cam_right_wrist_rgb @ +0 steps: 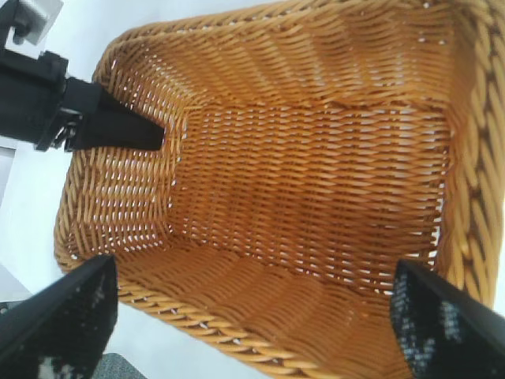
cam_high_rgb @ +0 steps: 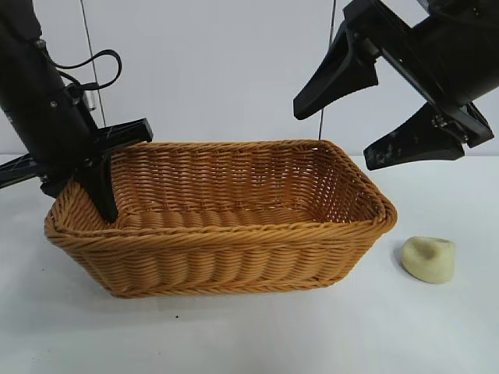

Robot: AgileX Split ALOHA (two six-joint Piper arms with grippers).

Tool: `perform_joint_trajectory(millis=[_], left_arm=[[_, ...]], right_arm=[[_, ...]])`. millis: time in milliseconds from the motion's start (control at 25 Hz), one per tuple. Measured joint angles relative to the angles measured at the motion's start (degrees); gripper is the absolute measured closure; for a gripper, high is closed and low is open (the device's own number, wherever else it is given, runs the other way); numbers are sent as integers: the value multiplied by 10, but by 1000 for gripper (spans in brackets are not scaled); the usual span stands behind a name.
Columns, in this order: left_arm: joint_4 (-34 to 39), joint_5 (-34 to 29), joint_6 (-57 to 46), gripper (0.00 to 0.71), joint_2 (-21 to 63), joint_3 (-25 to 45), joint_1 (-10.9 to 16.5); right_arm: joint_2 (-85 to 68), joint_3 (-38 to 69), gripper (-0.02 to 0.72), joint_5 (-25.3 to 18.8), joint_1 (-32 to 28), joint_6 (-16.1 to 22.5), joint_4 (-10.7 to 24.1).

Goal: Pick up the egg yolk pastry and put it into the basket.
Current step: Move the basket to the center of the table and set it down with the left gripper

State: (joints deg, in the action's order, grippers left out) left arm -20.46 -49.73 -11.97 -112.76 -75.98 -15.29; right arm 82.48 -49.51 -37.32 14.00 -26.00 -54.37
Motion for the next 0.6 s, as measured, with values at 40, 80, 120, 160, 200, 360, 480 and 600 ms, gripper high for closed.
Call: perform_joint_trajectory(millis=[40,80,120,160,200,360,480,600], left_arm=[[-1,2,1,623,-4,-2,0],[-1,3,4,623,-9,-2,0],[-1,4,7,623,-13,-4,0],[-1,4,12,623,-20,-4,0],[-1,4,19,623,-28,-4,0],[-2,16,37,623,-55,-4,0],[-7,32,40,623,-63,-4,0],[-10,34,41,623,-66,-4,0]], right_arm=[[0,0,34,0,0,0,0],[0,0,34,0,0,0,0],[0,0,34,0,0,0,0],[0,0,34,0,0,0,0],[0,0,34,0,0,0,0],[0,0,34,0,0,0,0],[0,0,34,0,0,0,0],[0,0,34,0,0,0,0]])
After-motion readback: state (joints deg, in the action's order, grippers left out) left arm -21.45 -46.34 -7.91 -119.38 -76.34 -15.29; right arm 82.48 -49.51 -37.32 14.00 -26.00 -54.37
